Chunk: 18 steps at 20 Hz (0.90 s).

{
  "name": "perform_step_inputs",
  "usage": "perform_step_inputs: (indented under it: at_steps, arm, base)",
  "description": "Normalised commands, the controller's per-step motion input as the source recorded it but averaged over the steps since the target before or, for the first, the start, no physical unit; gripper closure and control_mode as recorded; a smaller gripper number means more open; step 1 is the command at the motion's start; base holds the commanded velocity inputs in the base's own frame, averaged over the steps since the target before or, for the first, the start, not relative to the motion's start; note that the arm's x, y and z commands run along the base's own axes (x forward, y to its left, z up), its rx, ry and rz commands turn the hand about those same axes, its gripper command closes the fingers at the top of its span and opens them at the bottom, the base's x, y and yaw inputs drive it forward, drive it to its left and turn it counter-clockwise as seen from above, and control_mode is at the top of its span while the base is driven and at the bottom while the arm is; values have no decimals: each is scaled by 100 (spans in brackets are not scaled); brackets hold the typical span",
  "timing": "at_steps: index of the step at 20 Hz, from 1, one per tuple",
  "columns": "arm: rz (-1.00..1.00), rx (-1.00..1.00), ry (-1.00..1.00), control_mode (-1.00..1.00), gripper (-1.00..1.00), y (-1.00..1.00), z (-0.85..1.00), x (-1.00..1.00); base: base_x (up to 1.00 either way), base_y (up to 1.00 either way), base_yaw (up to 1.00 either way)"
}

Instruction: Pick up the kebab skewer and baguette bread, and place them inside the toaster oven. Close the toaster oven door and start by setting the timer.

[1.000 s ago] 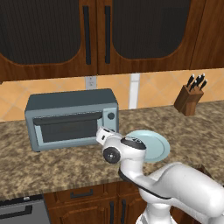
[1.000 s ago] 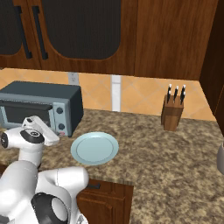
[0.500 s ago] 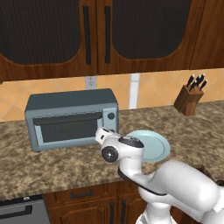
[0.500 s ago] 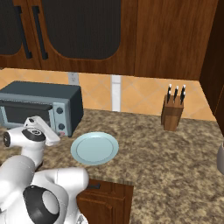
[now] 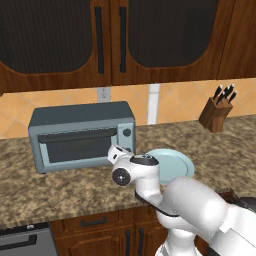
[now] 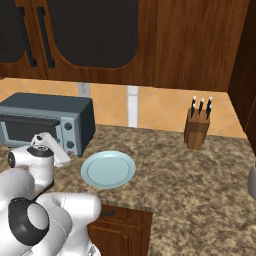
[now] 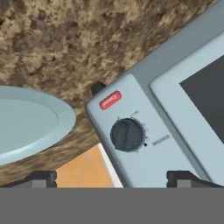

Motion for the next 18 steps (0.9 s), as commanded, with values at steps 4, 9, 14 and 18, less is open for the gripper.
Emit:
perform_step_inputs:
  at_steps: [4, 9, 14, 18]
  arm:
    - [15, 4, -14, -100, -100, -92, -100, 18]
    - [16, 4, -15, -100, -100, -93, -91, 19]
    - [16, 3, -14, -100, -100, -54, -62, 19]
    - [15, 3, -8, -100, -100, -14, -22, 16]
  base:
    - [0, 0, 0]
    - [0, 0, 0]
    - [0, 0, 0]
    - [0, 0, 0]
